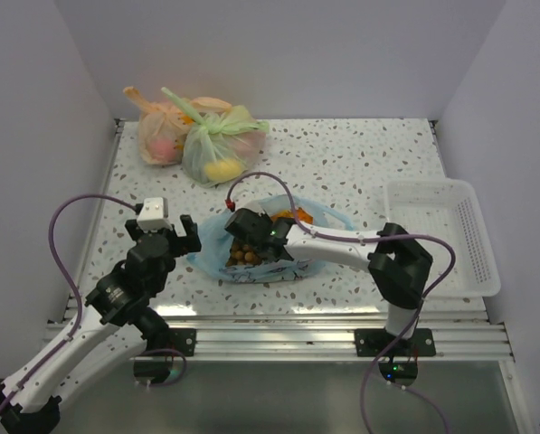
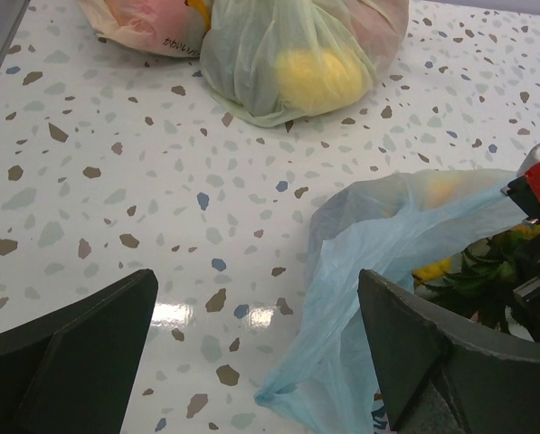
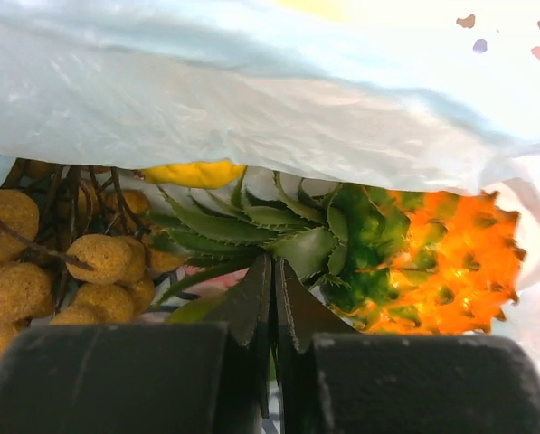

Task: Untie the knot of the plastic bag and take out the fruit

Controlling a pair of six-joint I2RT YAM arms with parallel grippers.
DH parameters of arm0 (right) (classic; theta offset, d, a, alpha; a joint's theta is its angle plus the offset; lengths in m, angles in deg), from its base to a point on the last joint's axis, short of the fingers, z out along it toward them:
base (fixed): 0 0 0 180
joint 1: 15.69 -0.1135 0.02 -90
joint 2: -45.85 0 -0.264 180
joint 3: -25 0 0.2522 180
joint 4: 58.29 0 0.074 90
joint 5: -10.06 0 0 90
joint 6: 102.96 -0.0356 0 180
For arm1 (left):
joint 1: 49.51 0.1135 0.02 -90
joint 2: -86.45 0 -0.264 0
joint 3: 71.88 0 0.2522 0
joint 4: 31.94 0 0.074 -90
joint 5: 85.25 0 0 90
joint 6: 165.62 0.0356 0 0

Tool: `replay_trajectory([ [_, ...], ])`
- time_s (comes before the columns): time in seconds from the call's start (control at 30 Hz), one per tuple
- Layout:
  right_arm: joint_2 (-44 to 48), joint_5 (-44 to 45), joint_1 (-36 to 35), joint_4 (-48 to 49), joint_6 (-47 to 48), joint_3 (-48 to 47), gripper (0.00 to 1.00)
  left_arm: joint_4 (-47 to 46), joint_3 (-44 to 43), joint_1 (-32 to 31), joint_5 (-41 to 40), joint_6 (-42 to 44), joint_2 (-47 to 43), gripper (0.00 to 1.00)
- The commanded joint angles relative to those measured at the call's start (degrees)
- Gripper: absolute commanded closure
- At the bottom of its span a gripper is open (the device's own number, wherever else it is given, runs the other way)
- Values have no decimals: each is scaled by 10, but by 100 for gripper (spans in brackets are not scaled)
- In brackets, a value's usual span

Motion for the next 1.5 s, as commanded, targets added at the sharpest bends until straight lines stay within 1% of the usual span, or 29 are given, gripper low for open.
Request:
replay_trajectory([
  [0.0,62,-4,-3,-5,-9,-18,100,-25,0,4,-16,3,0,2],
  [0.2,140,-63,-3,2,-17,-27,100,-24,0,4,-19,3,-1,2],
  [0.5,215,-154,-1,9,-35,-49,100,-23,2,5,-23,-1,-13,2],
  [0.6,240,-182,0,11,-40,-63,100,-23,2,5,-25,-2,-13,2],
  [0.77,271,-204,16,-27,-44,-116,100,-22,2,4,-25,-2,-12,2],
  [0.87,289,-222,48,-53,-47,-147,100,-23,2,5,-24,-2,-12,2],
  [0.93,299,-221,90,-76,-46,-164,100,-22,2,5,-24,-3,-10,2],
  [1.07,323,-182,165,-111,-24,-173,100,-22,2,5,-25,-2,-9,2],
  [1.1,331,-171,201,-117,-19,-172,100,-22,2,5,-24,-2,-10,2],
  [1.17,339,-161,240,-126,-9,-165,100,-22,1,5,-22,-2,-8,2],
  [1.2,344,-137,272,-128,-4,-160,100,-22,2,4,-22,-2,-8,2],
  [1.23,350,-127,288,-133,6,-152,100,-23,2,4,-22,-1,-8,2],
  [1.27,354,-119,305,-133,11,-147,100,-22,0,5,-22,-2,-6,2],
  [1.3,358,-111,338,-131,17,-140,100,-22,1,5,-21,-1,-5,2],
  [1.33,368,-97,355,-118,28,-117,100,-22,1,5,-21,-1,-4,2],
  [1.37,373,-94,375,-108,30,-105,100,-22,1,4,-21,-2,-4,2],
  [1.4,377,-97,417,-93,30,-78,100,-22,1,5,-21,-1,-4,2],
  [1.47,384,-102,458,-82,25,-58,100,-22,1,4,-21,-1,-4,2],
])
